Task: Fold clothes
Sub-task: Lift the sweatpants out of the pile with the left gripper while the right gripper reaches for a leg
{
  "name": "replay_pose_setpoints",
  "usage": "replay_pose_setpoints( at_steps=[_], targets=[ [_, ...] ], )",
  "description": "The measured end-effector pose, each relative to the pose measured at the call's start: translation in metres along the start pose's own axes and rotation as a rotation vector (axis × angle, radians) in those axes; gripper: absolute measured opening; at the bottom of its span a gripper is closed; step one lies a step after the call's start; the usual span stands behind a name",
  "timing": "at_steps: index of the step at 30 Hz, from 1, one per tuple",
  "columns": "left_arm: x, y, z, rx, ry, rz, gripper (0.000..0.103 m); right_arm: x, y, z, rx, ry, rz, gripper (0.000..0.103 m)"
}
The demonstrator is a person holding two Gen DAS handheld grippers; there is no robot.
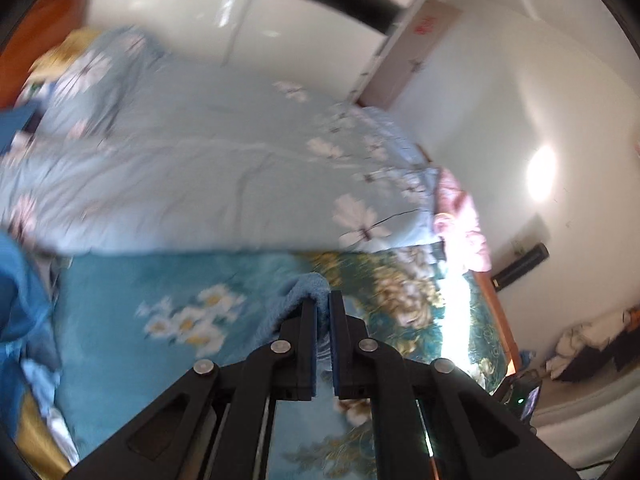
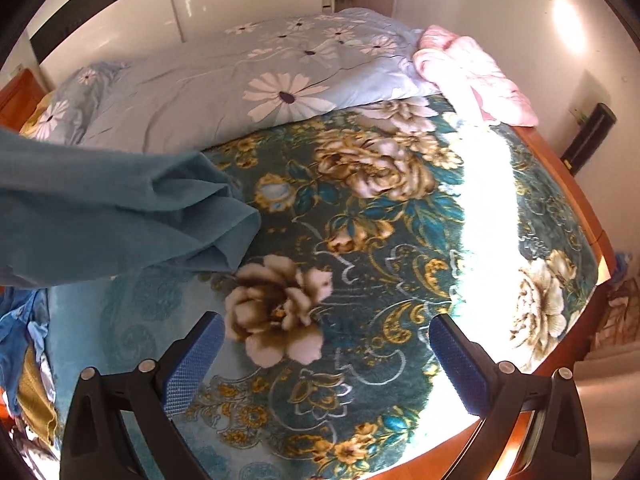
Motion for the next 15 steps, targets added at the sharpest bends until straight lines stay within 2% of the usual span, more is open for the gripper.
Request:
replay_pose_setpoints(
  at_steps=[3,9,15],
  targets=[
    [-0.008,0.022,-0.056,0.077,-0.073,-0.043,0.005,-0.01,-0.003,-0.024,0.011,-0.037,-0.034,0.103],
    [-0.015,0.059,-0.131,0.223,-0.111,-0.109,0.005,-0.04,-0.011,-0.089,0.035,-0.086,-0.122,0.101],
    [-0.018,0.078,-0.159,0.306,-0.104,-0.157,0.005,-0.073,-0.036,-0.127,-0.057,-0.15,-0.184,0.077]
  ],
)
Point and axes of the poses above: each gripper's, at about its wrist camera, not at the fingertips, and x roughly against the way its jaws point, z to its right, y to its underside, the point moved 5 cm from there along -x, roughly the way its jaws point, and after that the axes turned 10 degrees about -y, right-handed, at the moved point
